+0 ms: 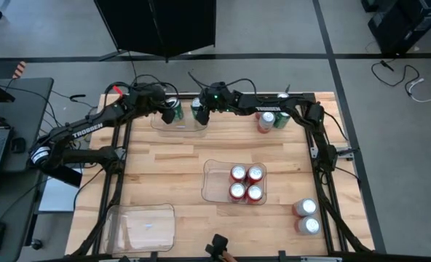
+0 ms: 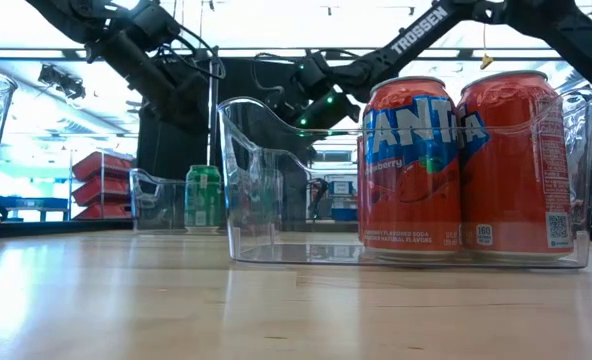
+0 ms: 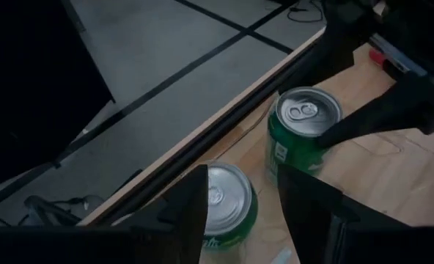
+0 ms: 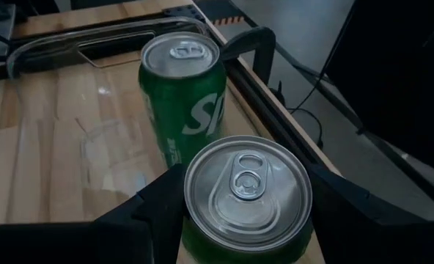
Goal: Sort soda cans
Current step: Put the sprite soda can into the top left transparent bin
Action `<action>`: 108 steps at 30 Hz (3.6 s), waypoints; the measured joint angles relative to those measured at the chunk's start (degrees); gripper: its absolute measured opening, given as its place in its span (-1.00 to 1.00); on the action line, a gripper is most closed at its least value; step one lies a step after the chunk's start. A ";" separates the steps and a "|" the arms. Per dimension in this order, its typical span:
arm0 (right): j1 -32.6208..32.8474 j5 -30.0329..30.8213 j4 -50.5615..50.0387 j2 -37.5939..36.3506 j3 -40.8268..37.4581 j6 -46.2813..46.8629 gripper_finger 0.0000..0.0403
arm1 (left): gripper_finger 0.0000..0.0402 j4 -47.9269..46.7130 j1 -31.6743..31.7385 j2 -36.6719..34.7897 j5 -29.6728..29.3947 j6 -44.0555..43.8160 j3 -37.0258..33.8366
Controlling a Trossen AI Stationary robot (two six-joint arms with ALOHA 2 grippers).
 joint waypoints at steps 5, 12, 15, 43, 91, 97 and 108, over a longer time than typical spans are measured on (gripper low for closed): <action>-0.04 -0.49 -0.60 0.17 0.07 0.79 0.28 | -0.17 -0.11 -0.03 0.00 0.02 -0.10 0.00; 0.06 -0.51 0.06 0.15 0.04 0.81 0.52 | -0.17 -0.79 -0.13 0.02 0.02 -0.13 0.00; 0.17 0.38 0.42 0.15 0.00 1.75 0.54 | -0.17 -0.56 -0.13 0.02 0.03 -0.11 0.00; 1.02 20.35 -32.54 -42.00 -24.35 5.81 -0.94 | -0.17 2.49 -0.20 0.02 4.17 1.71 0.00; -11.19 26.78 -37.06 -53.83 -51.45 30.28 0.64 | -0.17 2.91 -0.26 0.02 6.29 1.32 0.00; -11.21 25.90 -38.68 -54.11 -49.89 28.01 0.42 | -0.17 3.12 -0.40 0.02 6.31 0.22 0.00; -7.45 27.16 -53.61 -55.26 -34.54 25.66 0.42 | -0.17 2.92 -0.39 0.02 6.92 -0.34 0.00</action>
